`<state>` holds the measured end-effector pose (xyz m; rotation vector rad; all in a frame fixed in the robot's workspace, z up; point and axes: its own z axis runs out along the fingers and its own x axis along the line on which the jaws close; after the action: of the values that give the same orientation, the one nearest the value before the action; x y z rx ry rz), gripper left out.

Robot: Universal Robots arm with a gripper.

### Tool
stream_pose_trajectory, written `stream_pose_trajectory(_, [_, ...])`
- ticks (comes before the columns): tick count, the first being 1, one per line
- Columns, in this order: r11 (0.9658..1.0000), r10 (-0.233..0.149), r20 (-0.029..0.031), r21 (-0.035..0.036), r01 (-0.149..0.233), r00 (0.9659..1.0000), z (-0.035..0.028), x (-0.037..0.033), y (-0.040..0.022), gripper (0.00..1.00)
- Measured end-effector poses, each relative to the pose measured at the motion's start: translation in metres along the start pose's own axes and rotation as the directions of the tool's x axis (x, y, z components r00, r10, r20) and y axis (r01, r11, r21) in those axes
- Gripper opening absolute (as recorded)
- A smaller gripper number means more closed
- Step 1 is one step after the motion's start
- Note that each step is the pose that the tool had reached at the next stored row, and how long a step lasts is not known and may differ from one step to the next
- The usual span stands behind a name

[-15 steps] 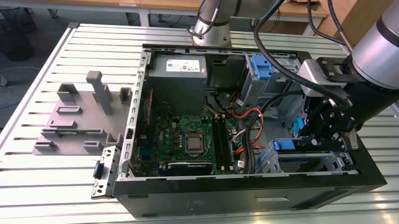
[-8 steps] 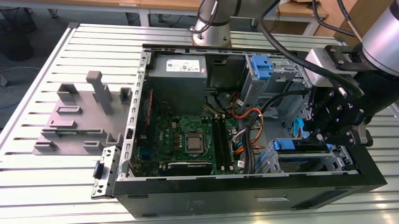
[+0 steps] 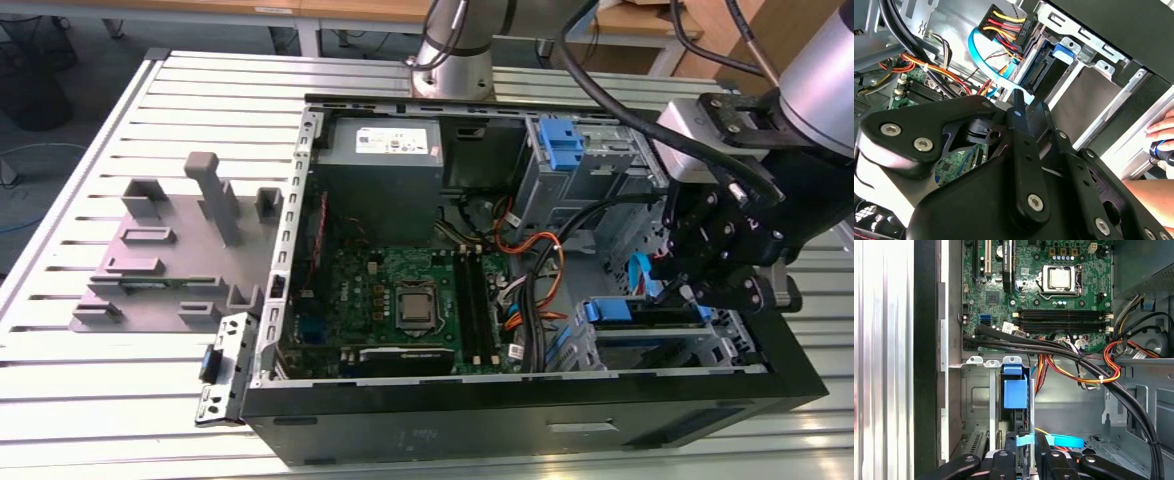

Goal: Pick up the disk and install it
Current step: 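Insert the second disk wire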

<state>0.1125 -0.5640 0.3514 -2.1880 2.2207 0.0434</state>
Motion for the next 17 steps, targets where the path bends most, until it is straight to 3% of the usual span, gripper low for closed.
stream_pose_trajectory(5, [1.0000, 0.000, 0.0002, 0.0000, 0.000, 1.0000, 0.0001, -0.0001, -0.0030, 0.29])
stream_pose_trajectory(17, [1.0000, 0.000, 0.0002, 0.0000, 0.000, 1.0000, 0.0001, -0.0012, -0.0031, 0.29])
